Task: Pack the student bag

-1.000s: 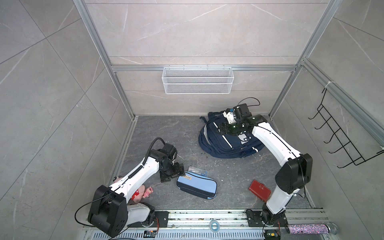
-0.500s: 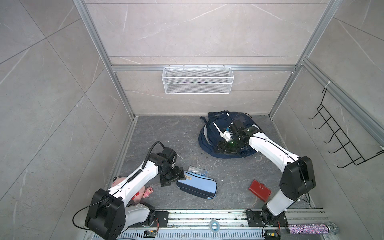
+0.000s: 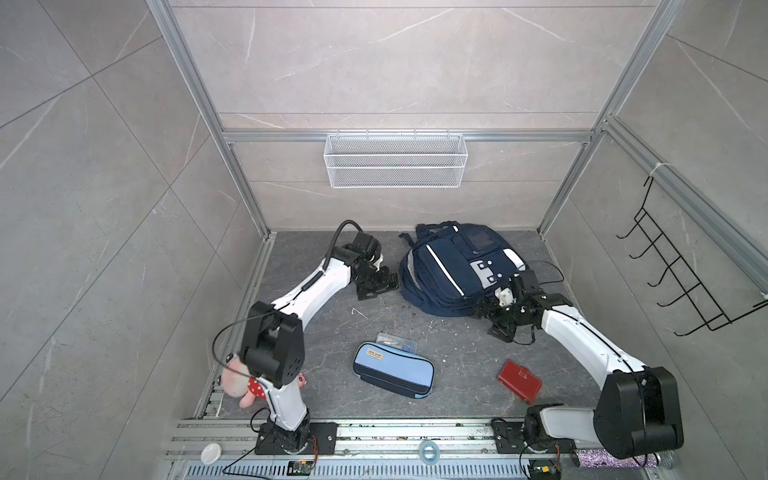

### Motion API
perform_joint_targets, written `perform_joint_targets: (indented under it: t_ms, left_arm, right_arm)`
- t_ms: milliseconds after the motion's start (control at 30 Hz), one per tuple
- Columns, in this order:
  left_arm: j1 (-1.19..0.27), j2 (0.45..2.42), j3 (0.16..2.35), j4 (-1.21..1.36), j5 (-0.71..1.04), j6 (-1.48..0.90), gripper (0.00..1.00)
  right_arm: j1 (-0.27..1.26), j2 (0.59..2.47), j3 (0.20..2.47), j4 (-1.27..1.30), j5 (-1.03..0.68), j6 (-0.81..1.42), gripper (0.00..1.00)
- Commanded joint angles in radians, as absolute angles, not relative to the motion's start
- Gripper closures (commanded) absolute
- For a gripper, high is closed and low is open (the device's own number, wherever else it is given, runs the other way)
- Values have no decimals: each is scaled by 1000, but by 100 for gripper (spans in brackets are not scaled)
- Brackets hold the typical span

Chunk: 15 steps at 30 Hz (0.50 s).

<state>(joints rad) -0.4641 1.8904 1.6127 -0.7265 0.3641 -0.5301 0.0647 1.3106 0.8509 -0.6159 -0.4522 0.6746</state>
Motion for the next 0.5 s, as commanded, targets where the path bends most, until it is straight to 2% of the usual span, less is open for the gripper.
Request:
perform_joint_targets:
  t_ms: [0,167,300,367,467]
  left_arm:
    - [-428,2010,1759,-648,388,-537,6]
    - [-412,2201,1887,-503,424,-613,10]
    - [-426,2291,1929,-410,490,-642,36]
    - [-437,2289,1904,-364,507,-651,42]
    - [-458,2278,1846,-316,531,-671,44]
  right_arm:
    - [-15,1283,790,-481,-486,786,7]
    - [-121,1319,788,-415,-480,787,6]
    - [-225,1374,780,-330,-511,792,7]
    - [-261,1414,795,-294,-520,781,8]
    - [-286,1496,838,-277,-528,749,9]
